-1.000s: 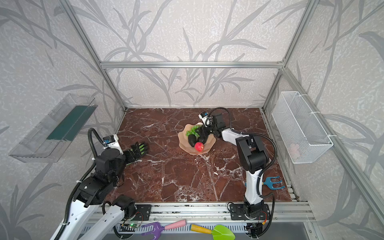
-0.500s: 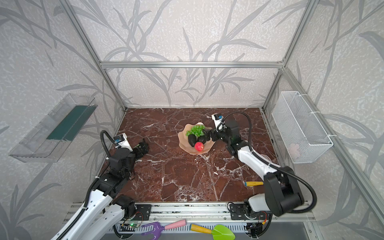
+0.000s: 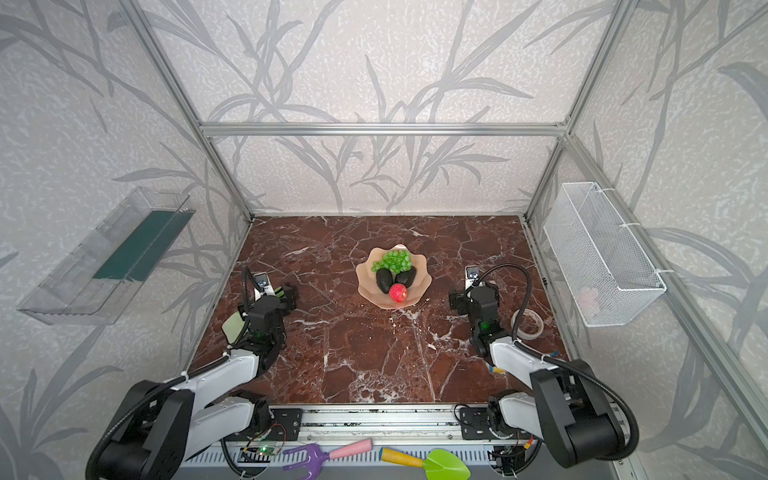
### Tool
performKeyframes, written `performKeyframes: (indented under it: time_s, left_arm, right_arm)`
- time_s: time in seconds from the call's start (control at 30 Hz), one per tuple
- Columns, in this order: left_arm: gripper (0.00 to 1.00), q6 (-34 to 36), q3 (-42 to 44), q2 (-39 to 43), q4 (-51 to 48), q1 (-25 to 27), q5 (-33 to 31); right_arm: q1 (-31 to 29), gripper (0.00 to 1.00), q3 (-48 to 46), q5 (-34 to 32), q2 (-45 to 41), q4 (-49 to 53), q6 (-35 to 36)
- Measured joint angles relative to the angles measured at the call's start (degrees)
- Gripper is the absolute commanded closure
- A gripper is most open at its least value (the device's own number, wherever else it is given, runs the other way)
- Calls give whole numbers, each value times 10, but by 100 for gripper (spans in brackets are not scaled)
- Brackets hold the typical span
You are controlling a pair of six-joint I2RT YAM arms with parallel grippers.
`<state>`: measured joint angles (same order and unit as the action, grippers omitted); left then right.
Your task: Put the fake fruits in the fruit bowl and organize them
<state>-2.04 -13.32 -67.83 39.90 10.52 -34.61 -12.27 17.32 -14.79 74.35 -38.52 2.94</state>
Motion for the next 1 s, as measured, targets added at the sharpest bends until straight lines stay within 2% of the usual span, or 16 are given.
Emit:
performKeyframes:
  time_s: [0.3, 0.67, 1.0]
  left_arm:
    - [1, 29, -4, -213, 223, -17, 32]
    - [1, 20, -45, -197, 208, -44, 54]
    - [1, 20, -45, -198, 207, -45, 61]
  right_arm:
    - [22, 1, -3, 36, 165, -194, 29]
    - [18, 1, 15, 13, 168, -207, 30]
    - [26, 1, 19, 33, 169, -200, 30]
